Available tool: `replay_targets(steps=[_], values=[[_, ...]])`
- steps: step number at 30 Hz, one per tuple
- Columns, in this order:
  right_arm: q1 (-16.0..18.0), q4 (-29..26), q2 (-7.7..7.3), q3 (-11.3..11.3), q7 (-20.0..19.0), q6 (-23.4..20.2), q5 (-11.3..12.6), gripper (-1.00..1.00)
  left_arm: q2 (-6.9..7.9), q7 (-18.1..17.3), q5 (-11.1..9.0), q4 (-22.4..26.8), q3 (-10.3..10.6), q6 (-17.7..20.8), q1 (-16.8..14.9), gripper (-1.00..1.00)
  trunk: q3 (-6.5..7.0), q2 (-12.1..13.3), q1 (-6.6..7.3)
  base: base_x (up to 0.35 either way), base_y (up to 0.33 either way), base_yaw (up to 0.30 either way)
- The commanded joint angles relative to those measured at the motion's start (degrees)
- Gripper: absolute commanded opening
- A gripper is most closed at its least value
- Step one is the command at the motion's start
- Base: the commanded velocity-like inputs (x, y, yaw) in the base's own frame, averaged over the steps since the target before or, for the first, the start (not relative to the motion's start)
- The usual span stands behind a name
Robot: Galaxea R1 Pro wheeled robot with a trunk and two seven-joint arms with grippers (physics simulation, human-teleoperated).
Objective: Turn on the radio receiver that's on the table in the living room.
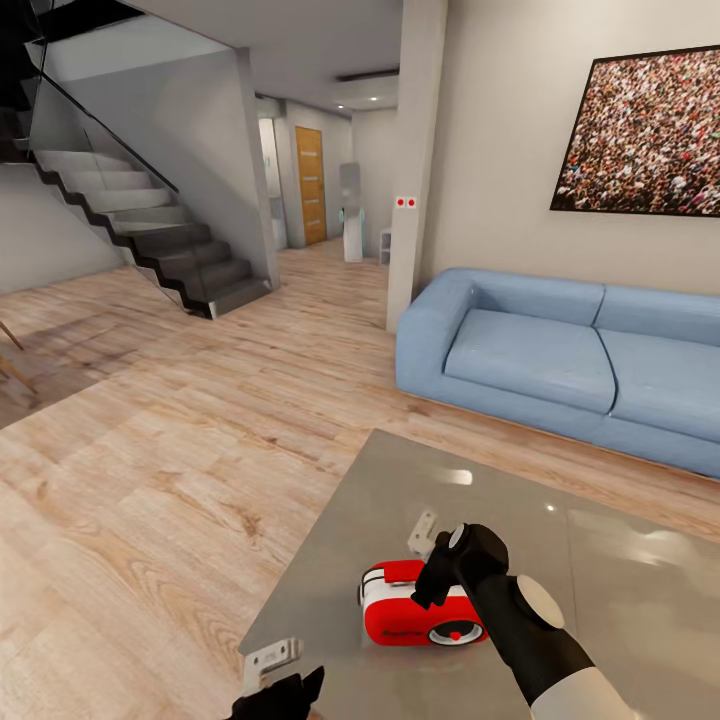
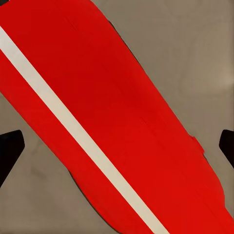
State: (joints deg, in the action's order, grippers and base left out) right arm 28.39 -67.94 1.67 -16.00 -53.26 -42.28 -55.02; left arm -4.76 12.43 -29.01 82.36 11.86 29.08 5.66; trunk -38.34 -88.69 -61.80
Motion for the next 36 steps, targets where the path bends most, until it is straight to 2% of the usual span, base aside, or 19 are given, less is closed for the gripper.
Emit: replay_targets(steps=[1,6,10,12,19,26,36], values=[[0.0,0.0,0.00,0.0,0.0,0.0,0.0,1.00,0.02,0.0,0.0,0.1,0.0,0.0,0.1,1.00,0.00,0.0,0.00,0.000,0.000,0.000],[0.0,0.0,0.00,0.0,0.0,0.0,0.0,1.00,0.68,0.3,0.0,2.8,0.0,0.0,1.3,1.00,0.00,0.0,0.00,0.000,0.000,0.000],[0.0,0.0,0.00,0.0,0.0,0.0,0.0,1.00,2.18,0.3,-0.1,5.9,-0.1,-0.5,3.6,1.00,0.00,0.0,0.00,0.000,0.000,0.000],[0.0,0.0,0.00,0.0,0.0,0.0,0.0,1.00,2.45,0.3,-0.1,6.3,-0.1,-0.7,4.0,1.00,0.00,0.0,0.00,0.000,0.000,0.000],[0.0,0.0,0.00,0.0,0.0,0.0,0.0,1.00,2.72,0.3,-0.1,6.6,-0.1,-0.8,4.3,1.00,0.00,0.0,0.00,0.000,0.000,0.000],[0.0,0.0,0.00,0.0,0.0,0.0,0.0,1.00,2.74,0.3,-0.1,6.7,-0.1,-0.8,4.4,1.00,-1.26,-2.8,-1.54,0.000,0.000,0.000],[0.0,0.0,0.00,0.0,0.0,0.0,0.0,1.00,2.74,0.3,-0.1,6.7,-0.1,-0.7,4.4,1.00,-1.26,-2.8,-1.54,0.000,0.000,0.000]])
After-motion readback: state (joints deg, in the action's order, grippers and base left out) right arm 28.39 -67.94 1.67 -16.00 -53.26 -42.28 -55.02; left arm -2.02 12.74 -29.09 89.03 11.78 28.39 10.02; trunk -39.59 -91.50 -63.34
